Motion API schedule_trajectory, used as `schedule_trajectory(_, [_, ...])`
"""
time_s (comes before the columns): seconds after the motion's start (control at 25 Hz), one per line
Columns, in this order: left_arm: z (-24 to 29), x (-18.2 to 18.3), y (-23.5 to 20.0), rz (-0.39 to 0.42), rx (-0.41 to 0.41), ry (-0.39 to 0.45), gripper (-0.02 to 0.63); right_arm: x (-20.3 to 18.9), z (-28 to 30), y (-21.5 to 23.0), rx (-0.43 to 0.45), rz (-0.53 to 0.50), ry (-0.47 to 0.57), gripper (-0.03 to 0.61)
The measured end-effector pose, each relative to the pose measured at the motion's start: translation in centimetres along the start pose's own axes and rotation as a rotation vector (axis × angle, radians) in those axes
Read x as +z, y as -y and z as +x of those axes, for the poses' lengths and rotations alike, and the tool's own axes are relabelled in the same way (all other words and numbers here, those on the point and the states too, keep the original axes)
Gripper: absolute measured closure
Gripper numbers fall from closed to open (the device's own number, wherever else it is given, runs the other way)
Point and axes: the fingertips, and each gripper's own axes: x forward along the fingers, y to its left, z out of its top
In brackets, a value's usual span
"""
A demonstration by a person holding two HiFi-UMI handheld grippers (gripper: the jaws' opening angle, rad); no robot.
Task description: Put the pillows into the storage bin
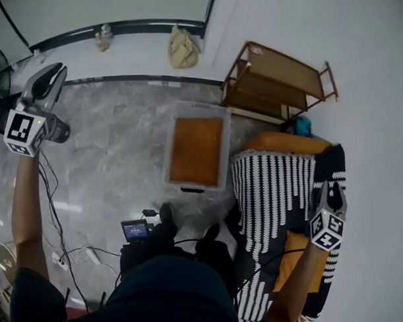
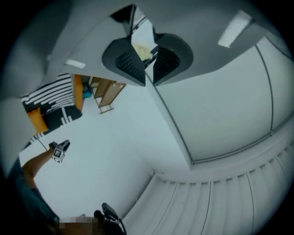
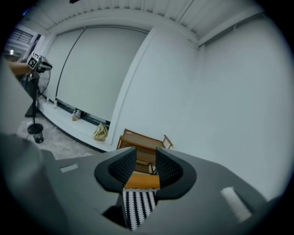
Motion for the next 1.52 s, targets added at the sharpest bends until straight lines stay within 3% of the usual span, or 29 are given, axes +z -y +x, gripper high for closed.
schedule_trajectory(0.16, [3.6, 11.1, 10.3, -0.081, -0.190, 0.204, 0.551, -2.3, -8.1, 6.2, -0.121, 0.167, 0.032, 0.445])
schedule_trajectory(0.32, [6.5, 21.5, 21.7, -0.183, -0.408, 0.416, 0.548, -5.8, -15.8, 11.4, -0.249, 0.262, 0.053, 0.445])
schedule_trajectory(0.56, [9.5, 34.4, 42.1, -0.229, -0.661, 0.519, 0.545, -14.1, -26.2, 22.8, -0.394, 0.393, 0.070, 0.445])
schedule_trajectory(0.76, [8.6, 43.7, 59.6, -0.237, -0.888, 0.558, 0.537, -22.4, -34.5, 30.3, -0.502, 0.485, 0.044, 0.443])
schedule_trajectory(1.16, [3.7, 51.9, 90.7, -0.186, -1.258, 0.502, 0.514, -37.5, -46.2, 40.3, -0.652, 0.677, 0.018, 0.423])
schedule_trajectory(1.32, [2.7, 52.6, 102.6, -0.163, -1.366, 0.439, 0.499, -45.3, -49.2, 43.1, -0.714, 0.788, -0.007, 0.415])
schedule_trajectory(1.52, [2.4, 50.8, 116.3, -0.126, -1.460, 0.325, 0.485, -56.0, -50.7, 44.9, -0.764, 0.946, -0.066, 0.400])
